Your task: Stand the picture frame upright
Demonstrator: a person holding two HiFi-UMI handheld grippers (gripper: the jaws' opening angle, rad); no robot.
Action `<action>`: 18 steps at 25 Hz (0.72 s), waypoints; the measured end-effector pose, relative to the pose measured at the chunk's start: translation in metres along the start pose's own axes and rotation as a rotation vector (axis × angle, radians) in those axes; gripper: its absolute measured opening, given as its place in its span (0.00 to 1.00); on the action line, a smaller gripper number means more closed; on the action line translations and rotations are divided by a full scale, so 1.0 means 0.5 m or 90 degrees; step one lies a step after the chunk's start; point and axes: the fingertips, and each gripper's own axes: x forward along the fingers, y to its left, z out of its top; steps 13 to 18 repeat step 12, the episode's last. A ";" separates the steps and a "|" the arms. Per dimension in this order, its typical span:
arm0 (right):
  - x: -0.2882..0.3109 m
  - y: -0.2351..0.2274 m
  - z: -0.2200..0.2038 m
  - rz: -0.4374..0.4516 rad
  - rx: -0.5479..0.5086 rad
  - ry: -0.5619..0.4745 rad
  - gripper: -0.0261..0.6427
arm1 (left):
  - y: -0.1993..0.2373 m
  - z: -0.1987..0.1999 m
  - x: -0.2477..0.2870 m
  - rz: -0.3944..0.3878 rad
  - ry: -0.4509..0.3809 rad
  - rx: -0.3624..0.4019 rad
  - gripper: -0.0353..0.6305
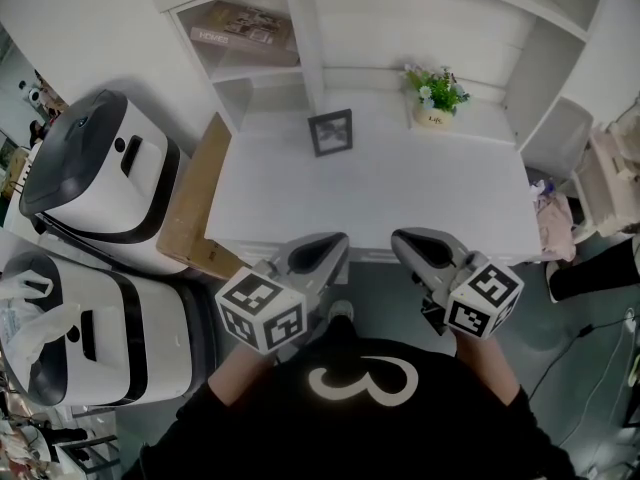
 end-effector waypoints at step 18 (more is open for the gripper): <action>0.003 0.004 -0.001 -0.006 -0.006 0.001 0.04 | 0.002 -0.002 -0.005 -0.005 0.006 0.008 0.07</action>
